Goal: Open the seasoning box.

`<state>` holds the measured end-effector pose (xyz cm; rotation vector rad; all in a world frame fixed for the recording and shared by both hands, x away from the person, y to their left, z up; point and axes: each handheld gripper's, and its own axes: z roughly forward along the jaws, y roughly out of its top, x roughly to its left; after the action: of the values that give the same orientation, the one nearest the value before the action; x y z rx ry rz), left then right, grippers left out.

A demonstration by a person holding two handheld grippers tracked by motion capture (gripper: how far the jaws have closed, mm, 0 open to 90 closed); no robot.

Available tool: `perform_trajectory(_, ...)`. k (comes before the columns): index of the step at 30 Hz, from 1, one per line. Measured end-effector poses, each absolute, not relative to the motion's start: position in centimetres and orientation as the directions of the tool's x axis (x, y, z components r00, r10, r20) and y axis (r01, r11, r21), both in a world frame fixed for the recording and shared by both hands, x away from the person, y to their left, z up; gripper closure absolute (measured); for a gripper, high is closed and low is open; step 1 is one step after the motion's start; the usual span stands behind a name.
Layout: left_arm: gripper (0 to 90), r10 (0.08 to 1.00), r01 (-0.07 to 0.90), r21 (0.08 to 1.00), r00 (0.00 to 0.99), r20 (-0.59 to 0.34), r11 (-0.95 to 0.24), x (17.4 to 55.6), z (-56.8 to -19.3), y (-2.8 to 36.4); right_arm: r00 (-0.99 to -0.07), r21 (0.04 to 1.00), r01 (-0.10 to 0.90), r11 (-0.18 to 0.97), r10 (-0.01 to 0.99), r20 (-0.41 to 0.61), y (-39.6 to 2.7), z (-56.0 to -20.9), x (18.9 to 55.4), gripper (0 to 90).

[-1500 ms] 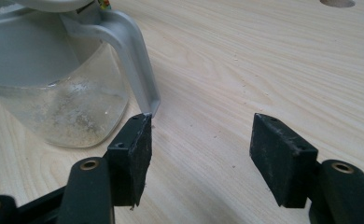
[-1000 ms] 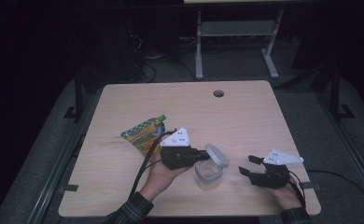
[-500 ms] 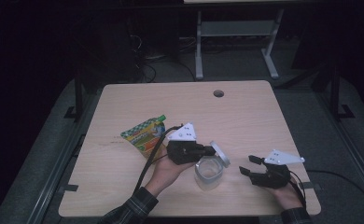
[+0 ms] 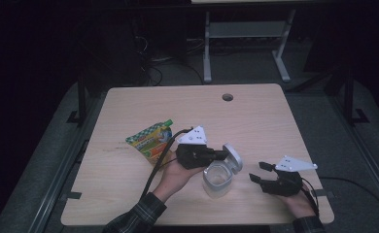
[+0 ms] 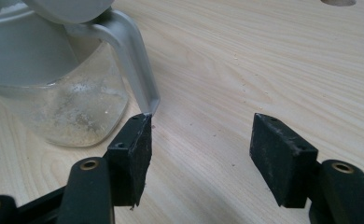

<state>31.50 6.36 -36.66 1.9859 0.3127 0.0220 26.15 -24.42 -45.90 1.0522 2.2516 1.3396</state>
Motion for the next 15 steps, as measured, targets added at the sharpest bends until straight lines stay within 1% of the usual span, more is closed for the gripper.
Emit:
perform_trajectory(5, 90.0, 0.247, 0.227, 0.893, 0.959, -0.137, -0.389, 31.3, -36.5, 6.7, -0.678, 0.854, 0.433, 0.289, 0.729, 0.097, -24.5, -45.9, 26.1, 38.3)
perform_trajectory(9, 90.0, 0.278, 0.277, 0.874, 0.945, -0.172, -0.400, 31.2, -36.5, 7.3, -0.680, 0.853, 0.434, 0.291, 0.727, 0.097, -24.4, -45.9, 26.1, 38.3)
perform_trajectory(15, 89.7, 0.304, 0.291, 0.866, 0.937, -0.172, -0.407, 30.8, -36.8, 9.1, -0.682, 0.850, 0.434, 0.299, 0.725, 0.094, -24.3, -46.0, 26.0, 38.3)
